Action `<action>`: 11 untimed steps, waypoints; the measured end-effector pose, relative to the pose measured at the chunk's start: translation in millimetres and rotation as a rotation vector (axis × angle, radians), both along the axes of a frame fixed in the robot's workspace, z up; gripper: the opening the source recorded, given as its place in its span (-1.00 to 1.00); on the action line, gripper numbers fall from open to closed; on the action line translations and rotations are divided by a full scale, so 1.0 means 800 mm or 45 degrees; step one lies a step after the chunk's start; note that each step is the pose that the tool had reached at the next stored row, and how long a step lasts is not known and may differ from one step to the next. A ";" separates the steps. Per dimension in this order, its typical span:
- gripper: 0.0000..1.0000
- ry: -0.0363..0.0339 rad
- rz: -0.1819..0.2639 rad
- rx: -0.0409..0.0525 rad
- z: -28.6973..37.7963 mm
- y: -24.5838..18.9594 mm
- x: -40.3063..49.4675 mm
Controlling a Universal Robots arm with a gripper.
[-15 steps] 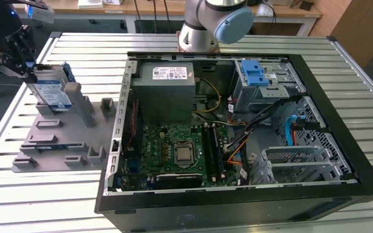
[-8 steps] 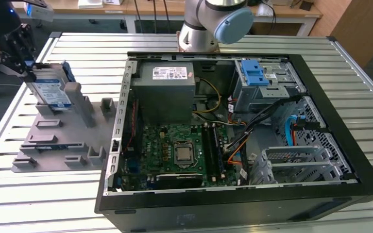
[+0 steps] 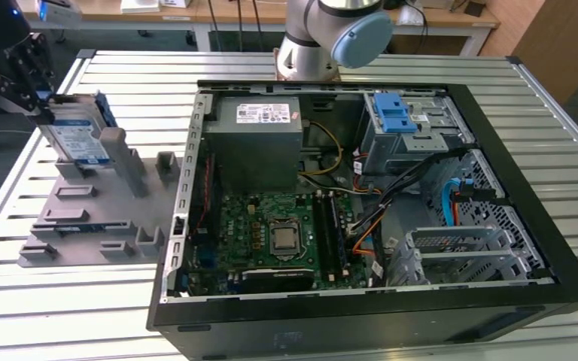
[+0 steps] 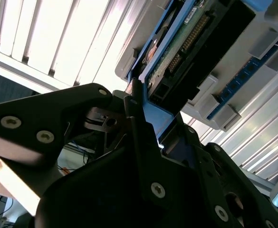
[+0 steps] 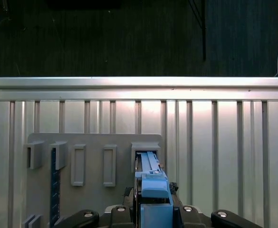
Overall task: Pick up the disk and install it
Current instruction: 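Pick up the disk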
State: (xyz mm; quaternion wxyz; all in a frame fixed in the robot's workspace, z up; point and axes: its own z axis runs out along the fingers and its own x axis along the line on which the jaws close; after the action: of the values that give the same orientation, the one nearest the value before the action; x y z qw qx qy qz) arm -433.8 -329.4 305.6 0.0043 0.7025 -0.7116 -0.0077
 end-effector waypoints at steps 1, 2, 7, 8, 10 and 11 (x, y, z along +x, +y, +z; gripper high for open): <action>-0.27 -0.0001 0.000 0.000 0.0006 0.0000 0.000; -0.27 -0.0003 0.000 0.000 0.0010 0.0000 0.000; -0.27 0.0001 0.000 0.002 0.0021 0.0003 0.000; -0.27 0.0001 0.000 0.002 0.0021 0.0004 0.000; -0.27 -0.0001 0.000 0.002 0.0024 0.0004 0.000; -0.27 -0.0001 0.000 0.002 0.0025 0.0004 0.000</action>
State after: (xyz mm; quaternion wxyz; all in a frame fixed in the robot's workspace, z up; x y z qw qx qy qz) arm -433.8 -329.1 307.6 0.0036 0.7025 -0.7116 -0.0083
